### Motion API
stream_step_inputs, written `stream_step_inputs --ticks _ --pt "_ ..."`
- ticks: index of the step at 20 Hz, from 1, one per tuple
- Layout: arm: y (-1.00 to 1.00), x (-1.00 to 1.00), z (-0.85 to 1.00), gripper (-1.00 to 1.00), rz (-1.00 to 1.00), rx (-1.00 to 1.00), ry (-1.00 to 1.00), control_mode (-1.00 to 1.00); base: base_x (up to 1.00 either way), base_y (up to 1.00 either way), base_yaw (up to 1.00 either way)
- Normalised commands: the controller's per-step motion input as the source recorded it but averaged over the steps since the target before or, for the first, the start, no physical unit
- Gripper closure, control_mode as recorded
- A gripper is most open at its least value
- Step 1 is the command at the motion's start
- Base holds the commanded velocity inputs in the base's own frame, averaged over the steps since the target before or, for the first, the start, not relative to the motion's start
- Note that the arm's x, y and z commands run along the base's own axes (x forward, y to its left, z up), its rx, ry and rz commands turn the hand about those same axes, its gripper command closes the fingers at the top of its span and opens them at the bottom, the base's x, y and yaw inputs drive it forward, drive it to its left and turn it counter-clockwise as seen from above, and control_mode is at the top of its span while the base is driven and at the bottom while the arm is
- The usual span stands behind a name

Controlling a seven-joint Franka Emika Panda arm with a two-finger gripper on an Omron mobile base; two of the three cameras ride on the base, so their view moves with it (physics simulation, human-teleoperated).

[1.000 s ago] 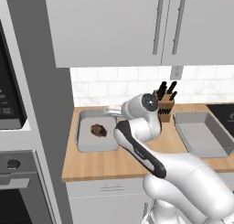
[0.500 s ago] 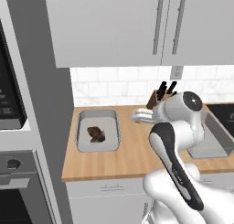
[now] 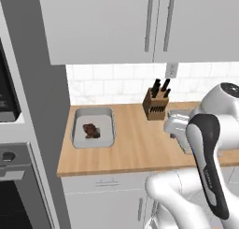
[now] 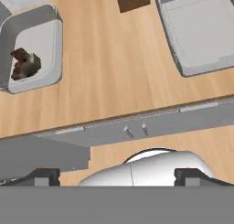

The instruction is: Place one cucumber and one steak in each tupperware on the nearby counter, to pack two identical lunches.

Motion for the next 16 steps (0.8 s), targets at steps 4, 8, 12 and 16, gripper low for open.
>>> stream_step_inputs --ticks 4,8,12,16 --pt "0.00 0.00 0.00 -1.00 0.00 0.00 0.00 1.00 -1.00 0.06 0.00" --pt "0.00 0.00 0.00 -1.00 0.00 0.00 0.00 1.00 -0.98 0.82 0.03" --pt "0.00 0.00 0.00 -1.00 0.00 0.00 0.00 1.00 -0.23 1.00 0.00" --pt "0.00 0.00 0.00 -1.00 0.00 0.00 0.00 1.00 0.00 1.00 -0.01"
